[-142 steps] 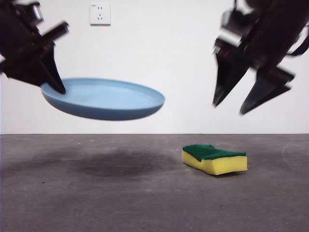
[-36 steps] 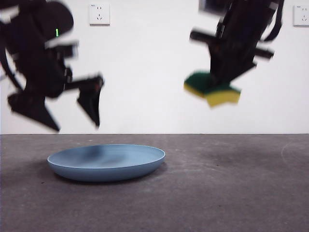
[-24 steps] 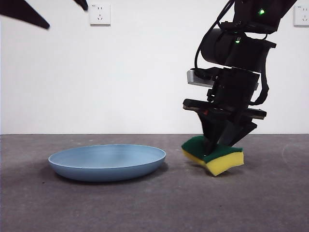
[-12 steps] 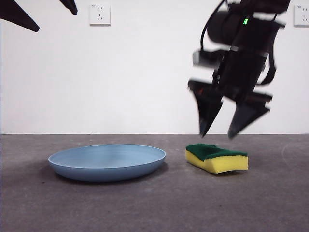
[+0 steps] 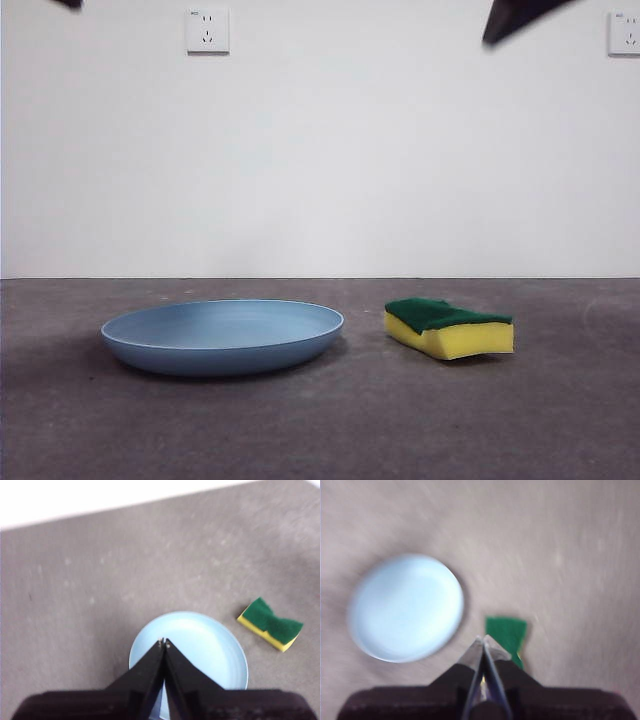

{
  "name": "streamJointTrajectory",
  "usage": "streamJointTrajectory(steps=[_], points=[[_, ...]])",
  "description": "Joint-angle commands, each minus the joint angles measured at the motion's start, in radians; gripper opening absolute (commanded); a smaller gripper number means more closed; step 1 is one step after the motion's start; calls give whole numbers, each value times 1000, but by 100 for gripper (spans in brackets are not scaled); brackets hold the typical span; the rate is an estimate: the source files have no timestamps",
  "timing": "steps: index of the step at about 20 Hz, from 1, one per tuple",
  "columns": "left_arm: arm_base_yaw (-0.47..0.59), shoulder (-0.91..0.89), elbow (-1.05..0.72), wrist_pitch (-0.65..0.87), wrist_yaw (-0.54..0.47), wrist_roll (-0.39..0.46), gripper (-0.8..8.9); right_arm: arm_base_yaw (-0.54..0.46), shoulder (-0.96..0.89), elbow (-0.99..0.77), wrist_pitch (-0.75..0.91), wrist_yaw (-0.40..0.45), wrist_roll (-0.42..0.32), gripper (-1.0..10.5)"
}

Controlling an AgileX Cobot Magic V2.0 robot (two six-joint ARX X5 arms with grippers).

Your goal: Pick up the plate,pick up the cloth,clean the plate with the cloth

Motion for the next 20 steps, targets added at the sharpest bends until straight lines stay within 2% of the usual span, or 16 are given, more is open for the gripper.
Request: streamJointTrajectory(steps=[1, 3, 7, 9, 10, 12, 13, 20], points=[[-10, -75, -10, -32, -37, 40, -8, 24, -88, -31, -1, 9, 6, -11], [-14, -145, -34, -61, -45, 46, -8, 42, -156, -63, -1, 13, 6, -11], [-16, -322, -187, -64, -63, 46, -8, 68, -310, -190, -2, 108, 37, -11], [-16, -399, -274, -64, -65, 40, -8, 72, -376, -252, -12, 110, 44, -11], [-16, -423, -298, -76, -62, 9, -4, 71, -388, -257, -40, 110, 48, -11], [-15, -428, -300, -139, -58, -84, -4, 71, -407, -257, -58, 109, 100, 2], [-15, -425, -300, -150, -59, -90, -3, 71, -412, -257, -58, 110, 120, 2], [-15, -381, -300, -151, -64, -90, -4, 71, -415, -257, -58, 109, 119, 2]])
